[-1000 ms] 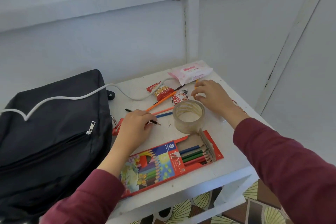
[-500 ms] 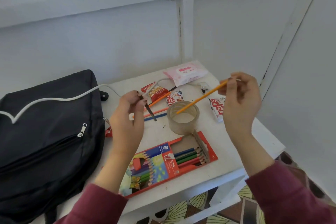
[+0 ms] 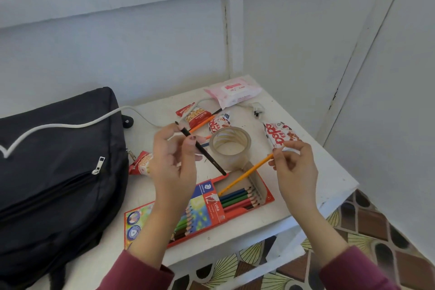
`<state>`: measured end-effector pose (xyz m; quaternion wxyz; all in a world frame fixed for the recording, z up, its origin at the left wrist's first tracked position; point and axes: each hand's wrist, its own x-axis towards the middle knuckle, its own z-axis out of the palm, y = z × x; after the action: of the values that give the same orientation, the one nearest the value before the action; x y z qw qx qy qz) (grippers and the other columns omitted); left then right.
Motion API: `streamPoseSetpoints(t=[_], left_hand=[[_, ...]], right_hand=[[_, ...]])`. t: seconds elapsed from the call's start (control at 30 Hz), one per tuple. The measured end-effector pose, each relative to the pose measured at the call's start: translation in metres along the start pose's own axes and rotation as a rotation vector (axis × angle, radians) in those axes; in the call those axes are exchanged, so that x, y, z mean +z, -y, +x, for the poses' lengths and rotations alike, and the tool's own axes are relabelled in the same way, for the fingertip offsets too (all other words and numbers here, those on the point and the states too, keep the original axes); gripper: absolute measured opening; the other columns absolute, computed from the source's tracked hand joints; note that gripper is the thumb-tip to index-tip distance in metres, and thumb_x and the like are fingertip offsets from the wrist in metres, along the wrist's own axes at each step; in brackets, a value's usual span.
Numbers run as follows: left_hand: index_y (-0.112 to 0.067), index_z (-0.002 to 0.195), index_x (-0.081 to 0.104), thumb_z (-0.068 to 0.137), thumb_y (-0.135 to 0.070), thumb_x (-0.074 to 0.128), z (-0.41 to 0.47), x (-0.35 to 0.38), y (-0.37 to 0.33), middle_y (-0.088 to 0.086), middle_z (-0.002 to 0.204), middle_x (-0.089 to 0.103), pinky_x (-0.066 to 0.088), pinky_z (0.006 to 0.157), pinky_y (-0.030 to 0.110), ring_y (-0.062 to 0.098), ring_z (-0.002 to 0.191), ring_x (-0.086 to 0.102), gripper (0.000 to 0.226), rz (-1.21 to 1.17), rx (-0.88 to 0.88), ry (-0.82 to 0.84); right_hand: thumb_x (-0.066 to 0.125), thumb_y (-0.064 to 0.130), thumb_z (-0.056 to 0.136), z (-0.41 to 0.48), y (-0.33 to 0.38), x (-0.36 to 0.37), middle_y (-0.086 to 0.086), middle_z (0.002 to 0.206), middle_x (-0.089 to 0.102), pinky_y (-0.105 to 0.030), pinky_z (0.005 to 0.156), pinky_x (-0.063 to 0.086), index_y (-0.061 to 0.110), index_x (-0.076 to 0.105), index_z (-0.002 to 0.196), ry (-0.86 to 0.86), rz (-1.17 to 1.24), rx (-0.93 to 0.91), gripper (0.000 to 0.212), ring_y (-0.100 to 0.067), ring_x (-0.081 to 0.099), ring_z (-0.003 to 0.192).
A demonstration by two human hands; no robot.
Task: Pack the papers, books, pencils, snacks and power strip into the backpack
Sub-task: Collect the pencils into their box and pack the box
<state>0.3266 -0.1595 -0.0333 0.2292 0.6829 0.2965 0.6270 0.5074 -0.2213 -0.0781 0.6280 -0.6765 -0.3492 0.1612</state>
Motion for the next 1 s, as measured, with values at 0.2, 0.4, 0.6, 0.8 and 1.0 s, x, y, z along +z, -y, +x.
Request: streamPoseSetpoints(t=[0.2,0.4,0.6,0.8,1.0], left_hand=[[-0.035,0.110,0.040,0.093,-0.025,0.043,-0.008,0.004,0.004,-0.009,0.087,0.065,0.050,0.061,0.013,0.003,0.068,0.063,0.020,0.055,0.006,0.108],[-0.058,0.109,0.042,0.090,-0.031,0.054,-0.008,0.013,0.002,-0.026,0.094,0.061,0.049,0.067,0.012,-0.002,0.078,0.063,0.035,0.168,-0.054,0.257],[-0.034,0.129,0.040,0.089,-0.014,0.059,-0.015,0.024,0.008,-0.028,0.098,0.054,0.046,0.075,0.009,-0.009,0.091,0.054,0.049,0.272,-0.083,0.491],[-0.024,0.127,0.052,0.089,-0.012,0.058,-0.024,0.030,0.018,-0.013,0.105,0.059,0.040,0.076,0.003,-0.005,0.092,0.051,0.041,0.360,-0.042,0.578],[-0.020,0.110,0.066,0.086,-0.016,0.053,-0.039,0.026,0.029,-0.007,0.108,0.066,0.047,0.082,0.019,0.007,0.097,0.060,0.028,0.474,0.051,0.697]], right_hand=[[0.066,0.051,0.077,-0.013,-0.015,-0.010,0.012,0.121,0.049,-0.019,0.095,0.031,0.021,0.046,0.125,0.275,-0.435,-0.109,0.060,-0.006,0.043,0.113],[0.072,0.041,0.076,-0.021,-0.021,-0.015,-0.009,0.143,0.040,-0.036,0.108,0.021,0.023,0.062,0.118,0.320,-0.659,-0.162,0.046,-0.026,0.027,0.133],[0.063,0.044,0.079,-0.026,-0.027,-0.014,-0.011,0.139,0.046,-0.045,0.105,0.030,0.026,0.066,0.113,0.279,-0.659,-0.203,0.039,-0.033,0.036,0.129],[0.057,0.049,0.075,-0.027,-0.029,-0.013,-0.009,0.141,0.045,-0.044,0.106,0.029,0.025,0.063,0.117,0.256,-0.644,-0.202,0.048,-0.030,0.034,0.131],[0.065,0.047,0.076,-0.026,-0.032,-0.013,-0.009,0.142,0.041,-0.043,0.107,0.028,0.020,0.048,0.133,0.223,-0.618,-0.225,0.065,-0.026,0.030,0.131]])
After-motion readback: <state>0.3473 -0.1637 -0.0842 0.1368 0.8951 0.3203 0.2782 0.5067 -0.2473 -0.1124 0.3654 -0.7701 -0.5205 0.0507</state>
